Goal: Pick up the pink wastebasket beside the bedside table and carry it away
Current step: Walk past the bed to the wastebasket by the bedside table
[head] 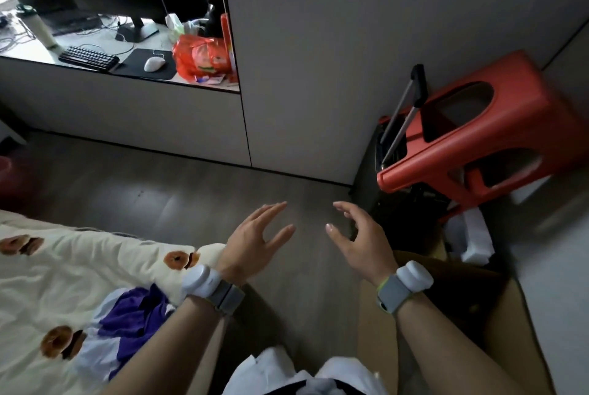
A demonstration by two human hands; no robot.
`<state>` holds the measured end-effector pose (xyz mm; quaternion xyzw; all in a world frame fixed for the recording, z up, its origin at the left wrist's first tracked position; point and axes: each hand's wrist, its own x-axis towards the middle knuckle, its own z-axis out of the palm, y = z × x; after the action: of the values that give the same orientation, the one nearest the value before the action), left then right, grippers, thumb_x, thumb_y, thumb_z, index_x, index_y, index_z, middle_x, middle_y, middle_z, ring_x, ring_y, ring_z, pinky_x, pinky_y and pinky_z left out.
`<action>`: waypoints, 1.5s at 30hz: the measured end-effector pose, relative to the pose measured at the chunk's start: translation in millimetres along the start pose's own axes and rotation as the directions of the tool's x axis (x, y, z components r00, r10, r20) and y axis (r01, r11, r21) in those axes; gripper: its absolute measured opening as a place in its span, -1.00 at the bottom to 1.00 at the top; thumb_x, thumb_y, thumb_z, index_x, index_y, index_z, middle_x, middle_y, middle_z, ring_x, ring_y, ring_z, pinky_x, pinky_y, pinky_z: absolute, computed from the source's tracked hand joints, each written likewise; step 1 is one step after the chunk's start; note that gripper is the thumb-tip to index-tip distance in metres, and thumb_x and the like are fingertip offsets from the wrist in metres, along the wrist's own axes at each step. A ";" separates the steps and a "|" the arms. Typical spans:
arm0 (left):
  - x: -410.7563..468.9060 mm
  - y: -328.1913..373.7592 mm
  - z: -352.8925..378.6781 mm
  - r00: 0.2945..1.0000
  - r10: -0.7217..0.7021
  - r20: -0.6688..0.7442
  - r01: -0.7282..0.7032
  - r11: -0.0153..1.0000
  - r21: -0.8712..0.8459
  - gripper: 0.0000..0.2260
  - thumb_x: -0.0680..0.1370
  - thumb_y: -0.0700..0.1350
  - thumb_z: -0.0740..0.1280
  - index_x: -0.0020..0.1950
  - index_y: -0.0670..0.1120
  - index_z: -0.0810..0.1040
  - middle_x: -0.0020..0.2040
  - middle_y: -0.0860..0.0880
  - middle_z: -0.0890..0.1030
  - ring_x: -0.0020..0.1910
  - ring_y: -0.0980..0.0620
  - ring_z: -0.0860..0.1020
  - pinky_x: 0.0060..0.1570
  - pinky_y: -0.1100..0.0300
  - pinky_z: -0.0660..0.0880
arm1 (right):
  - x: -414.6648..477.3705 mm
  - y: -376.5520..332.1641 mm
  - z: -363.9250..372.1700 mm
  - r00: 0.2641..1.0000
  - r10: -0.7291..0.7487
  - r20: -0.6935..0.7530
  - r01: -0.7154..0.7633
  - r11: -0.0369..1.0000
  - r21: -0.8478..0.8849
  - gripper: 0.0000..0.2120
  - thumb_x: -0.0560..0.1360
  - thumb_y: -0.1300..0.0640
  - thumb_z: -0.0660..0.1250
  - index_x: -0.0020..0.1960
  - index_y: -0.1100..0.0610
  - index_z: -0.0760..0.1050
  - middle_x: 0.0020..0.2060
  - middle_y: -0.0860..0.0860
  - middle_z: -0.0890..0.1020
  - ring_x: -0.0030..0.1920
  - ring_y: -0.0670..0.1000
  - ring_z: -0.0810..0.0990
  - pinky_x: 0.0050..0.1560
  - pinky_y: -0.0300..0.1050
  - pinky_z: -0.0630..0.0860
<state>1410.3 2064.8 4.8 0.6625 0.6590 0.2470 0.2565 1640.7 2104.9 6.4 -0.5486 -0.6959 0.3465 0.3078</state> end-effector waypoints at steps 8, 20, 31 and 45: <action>116.4 -26.1 -11.8 1.000 0.023 -0.013 -0.023 1.000 0.016 -0.42 0.50 0.35 0.17 0.47 0.16 0.35 0.46 0.10 0.42 0.48 0.12 0.30 0.36 0.23 0.24 | 100.9 15.0 5.2 0.997 0.072 0.026 -0.072 0.997 -0.003 -0.49 0.45 0.00 0.46 0.37 -0.05 0.44 0.22 -0.13 0.54 0.21 -0.20 0.46 0.21 -0.38 0.32; 302.7 -51.5 -41.6 0.982 -0.123 -0.141 0.129 0.991 0.034 -0.38 0.47 0.39 0.12 0.47 0.18 0.33 0.48 0.14 0.38 0.49 0.16 0.27 0.43 0.17 0.28 | 336.9 36.3 9.7 0.972 0.002 0.234 -0.007 1.000 0.023 -0.55 0.48 -0.05 0.41 0.35 -0.12 0.43 0.24 -0.11 0.55 0.25 -0.13 0.48 0.27 -0.15 0.40; 356.7 -126.2 -98.5 0.906 -0.326 -0.269 0.337 0.942 -0.008 -0.39 0.48 0.37 0.17 0.47 0.14 0.35 0.47 0.10 0.40 0.49 0.14 0.28 0.39 0.29 0.21 | 485.9 -10.2 93.0 0.871 -0.187 0.454 0.202 0.979 0.015 -0.54 0.48 -0.06 0.41 0.36 -0.12 0.43 0.23 -0.13 0.55 0.19 -0.22 0.47 0.18 -0.29 0.34; 338.6 -282.5 -242.3 0.586 -0.596 -0.549 0.554 0.789 -0.265 -0.36 0.45 0.39 0.18 0.47 0.15 0.35 0.48 0.15 0.38 0.51 0.20 0.22 0.45 0.19 0.22 | 609.7 -179.7 318.6 0.508 -0.455 0.732 0.498 0.848 0.181 -0.52 0.49 -0.07 0.40 0.38 -0.06 0.43 0.29 -0.13 0.53 0.27 -0.17 0.47 0.29 -0.26 0.36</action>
<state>1041.4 2406.8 -6.0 0.2893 0.8745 0.3707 0.1186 1157.0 2626.0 1.4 -0.1502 -0.8907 0.4248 0.0603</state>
